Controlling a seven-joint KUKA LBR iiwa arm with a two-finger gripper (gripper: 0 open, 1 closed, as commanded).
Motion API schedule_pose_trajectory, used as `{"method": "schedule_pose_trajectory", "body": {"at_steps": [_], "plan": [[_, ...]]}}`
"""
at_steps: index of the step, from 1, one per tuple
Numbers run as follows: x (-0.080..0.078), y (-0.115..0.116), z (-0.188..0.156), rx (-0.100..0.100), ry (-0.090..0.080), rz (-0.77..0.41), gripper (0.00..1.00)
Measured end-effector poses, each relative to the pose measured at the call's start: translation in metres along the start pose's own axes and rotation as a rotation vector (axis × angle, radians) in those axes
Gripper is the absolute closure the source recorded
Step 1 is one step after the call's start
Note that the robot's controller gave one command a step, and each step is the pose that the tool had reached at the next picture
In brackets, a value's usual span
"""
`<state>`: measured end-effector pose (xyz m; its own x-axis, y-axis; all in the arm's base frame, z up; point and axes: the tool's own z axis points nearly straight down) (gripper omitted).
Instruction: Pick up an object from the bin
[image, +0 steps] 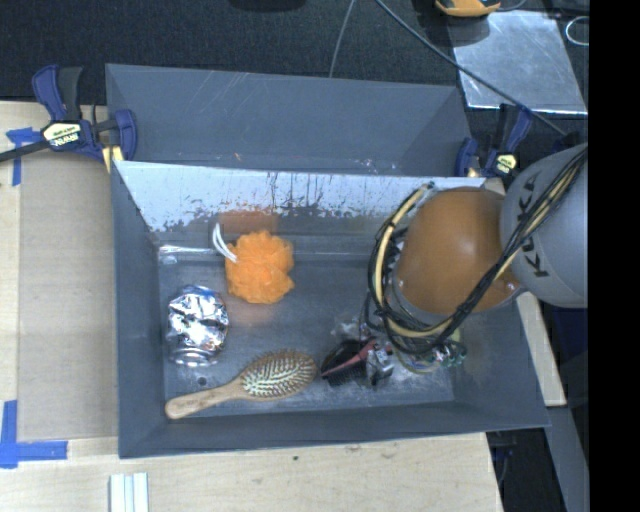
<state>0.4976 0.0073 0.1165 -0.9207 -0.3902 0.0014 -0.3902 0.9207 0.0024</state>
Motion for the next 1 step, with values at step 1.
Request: {"method": "schedule_pose_trajectory", "body": {"at_steps": [1], "plan": [[-0.0004, -0.0096, -0.1077, 0.004, -0.011, 0.079, 1.0]]}}
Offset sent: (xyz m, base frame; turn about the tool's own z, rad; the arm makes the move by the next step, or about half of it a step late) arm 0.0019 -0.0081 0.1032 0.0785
